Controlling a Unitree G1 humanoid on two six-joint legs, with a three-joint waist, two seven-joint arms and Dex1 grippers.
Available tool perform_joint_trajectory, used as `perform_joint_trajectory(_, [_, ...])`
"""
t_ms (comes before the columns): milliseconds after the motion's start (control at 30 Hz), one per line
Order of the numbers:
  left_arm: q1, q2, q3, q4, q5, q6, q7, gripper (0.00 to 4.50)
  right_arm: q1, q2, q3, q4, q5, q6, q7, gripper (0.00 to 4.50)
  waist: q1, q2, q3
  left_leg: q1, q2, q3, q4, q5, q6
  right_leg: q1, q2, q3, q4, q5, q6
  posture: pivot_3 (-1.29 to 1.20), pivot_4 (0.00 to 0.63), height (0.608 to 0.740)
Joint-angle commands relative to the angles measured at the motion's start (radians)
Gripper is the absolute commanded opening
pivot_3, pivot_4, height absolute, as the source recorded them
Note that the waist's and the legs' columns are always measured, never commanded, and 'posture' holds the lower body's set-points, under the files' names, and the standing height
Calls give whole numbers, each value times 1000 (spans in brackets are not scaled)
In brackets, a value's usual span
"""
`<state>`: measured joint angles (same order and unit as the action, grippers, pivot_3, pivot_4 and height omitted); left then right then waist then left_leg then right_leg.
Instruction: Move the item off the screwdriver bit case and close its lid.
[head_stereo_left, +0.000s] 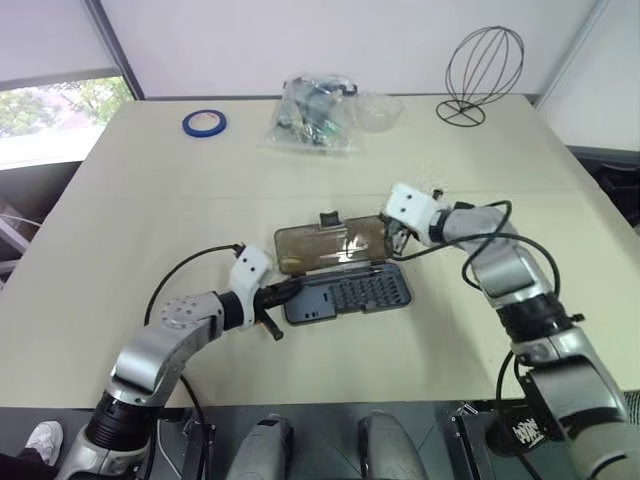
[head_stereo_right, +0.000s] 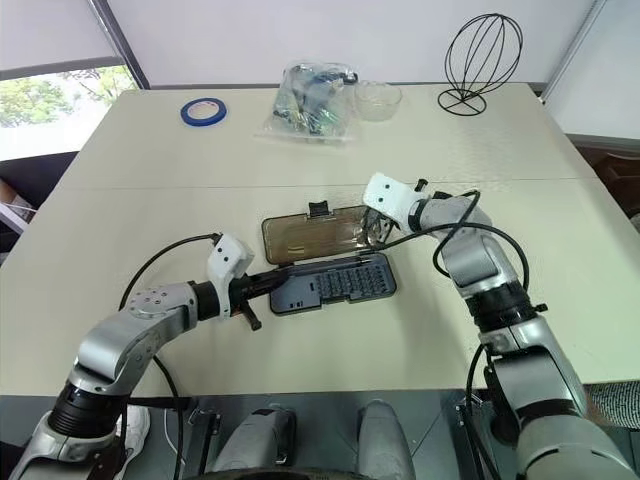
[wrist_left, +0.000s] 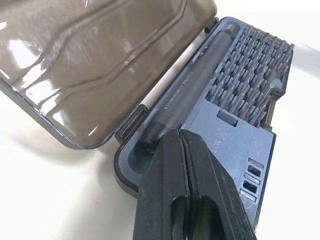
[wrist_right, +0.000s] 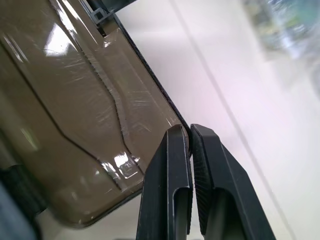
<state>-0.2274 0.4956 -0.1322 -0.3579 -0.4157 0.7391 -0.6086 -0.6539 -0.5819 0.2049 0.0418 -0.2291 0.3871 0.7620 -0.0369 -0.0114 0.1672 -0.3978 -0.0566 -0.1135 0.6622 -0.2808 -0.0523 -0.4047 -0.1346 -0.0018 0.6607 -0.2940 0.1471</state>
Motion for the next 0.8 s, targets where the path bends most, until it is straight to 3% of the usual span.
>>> perform_joint_trajectory(33, [4, 1, 8, 32, 14, -1, 4, 0, 24, -18, -61, -147, 13, 56, -25, 55, 0, 0, 0, 0, 0, 0, 0, 0, 0, 0, 0, 0, 0, 0, 0, 0, 150, 716])
perform_joint_trajectory(233, [-19, -11, 22, 41, -10, -5, -6, 0, 50, -5, -76, -214, 29, 123, -56, 55, 2, 0, 0, 0, 0, 0, 0, 0, 0, 0, 0, 0, 0, 0, 0, 0, 150, 716])
perform_joint_trajectory(500, [-72, 4, 118, -39, -151, 44, -69, 0, 51, -10, -69, -218, 50, 136, -64, 55, -1, 0, 0, -3, 0, 0, 0, 0, 0, -3, 0, 0, -1, 0, 0, 0, 150, 716])
perform_joint_trajectory(667, [-119, 30, 225, -112, -314, 129, -86, 0, 58, -16, -63, -223, 62, 141, -56, 55, -2, 0, 0, -5, 0, 0, 0, 0, 0, -4, 0, 0, -2, 0, 0, 0, 150, 716])
perform_joint_trajectory(800, [-195, 16, 328, -78, -365, 151, 9, 0, 60, -18, -58, -222, 69, 143, -52, 55, -1, 0, 0, -5, 0, 0, 0, 0, 0, -4, 0, 0, -3, 0, 0, 0, 150, 716])
